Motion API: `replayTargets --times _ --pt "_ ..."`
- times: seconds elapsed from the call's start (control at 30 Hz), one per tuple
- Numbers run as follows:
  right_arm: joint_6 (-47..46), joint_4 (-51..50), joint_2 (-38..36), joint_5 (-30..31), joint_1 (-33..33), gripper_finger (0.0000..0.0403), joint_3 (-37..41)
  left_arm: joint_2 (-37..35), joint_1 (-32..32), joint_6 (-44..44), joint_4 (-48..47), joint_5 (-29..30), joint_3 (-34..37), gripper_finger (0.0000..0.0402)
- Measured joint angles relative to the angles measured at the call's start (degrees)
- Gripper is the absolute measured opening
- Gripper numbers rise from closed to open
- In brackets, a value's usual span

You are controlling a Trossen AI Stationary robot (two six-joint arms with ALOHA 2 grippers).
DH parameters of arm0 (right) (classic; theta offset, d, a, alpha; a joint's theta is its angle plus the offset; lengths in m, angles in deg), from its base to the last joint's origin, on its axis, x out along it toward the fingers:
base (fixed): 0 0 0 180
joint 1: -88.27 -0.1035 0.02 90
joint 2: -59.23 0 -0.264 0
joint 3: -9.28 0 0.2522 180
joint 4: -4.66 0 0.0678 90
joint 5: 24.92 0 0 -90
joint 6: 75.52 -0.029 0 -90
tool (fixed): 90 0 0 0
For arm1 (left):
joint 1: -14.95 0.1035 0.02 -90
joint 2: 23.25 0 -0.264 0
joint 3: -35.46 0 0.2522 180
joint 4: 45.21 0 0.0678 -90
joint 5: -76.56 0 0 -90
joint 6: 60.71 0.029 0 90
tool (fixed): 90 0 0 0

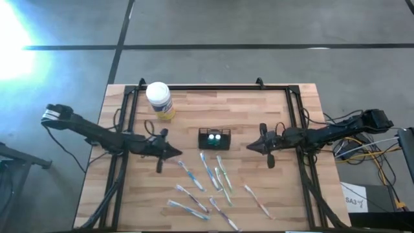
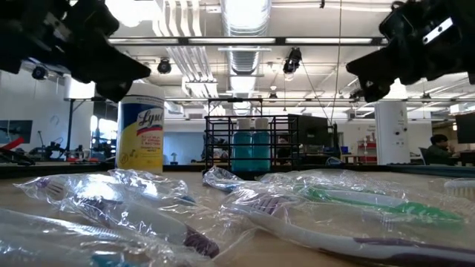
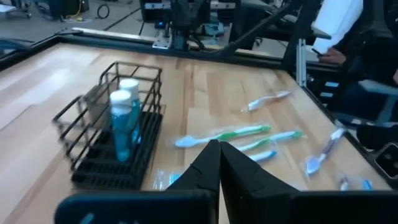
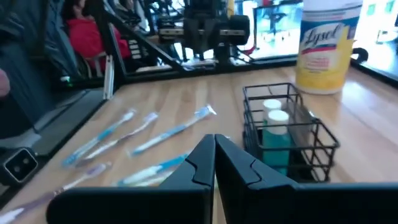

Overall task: Pick & Place toothbrushing station
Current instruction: Put the right green toothbrush into the black mesh organizer

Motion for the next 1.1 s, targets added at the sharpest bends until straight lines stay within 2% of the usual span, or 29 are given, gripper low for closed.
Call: replayTargets --times 0.23,0.47,0.6,0.7,0.83,1.1 --pt "-4.8 -20.5 2.4 0.1 -0.2 0.0008 -10.7 -8.7 0.0 -0.7 -0.6 0.0 6.1 0.0013" --pt "-15.3 -44.0 6.5 0.6 -4.0 0.0008 -22.1 -11.7 -0.1 -1.3 -0.5 -0.2 8.9 0.002" --pt "-23.7 -55.8 9.6 10.7 -10.8 0.0008 -28.1 -12.1 -0.1 -1.4 -0.9 -3.1 9.5 0.0019" --pt "-30.3 -61.6 12.2 16.8 -16.5 0.0008 -32.4 -12.1 -0.1 -1.4 -0.9 -6.8 9.5 0.0019" --pt "-37.5 -65.8 15.9 20.4 -21.6 0.0008 -37.2 -12.3 -0.1 -2.3 -1.0 -10.4 9.5 0.0022" --pt "-44.7 -67.9 24.0 20.9 -22.1 0.0008 -42.4 -12.3 -0.1 -6.5 -2.0 -10.9 9.8 0.002"
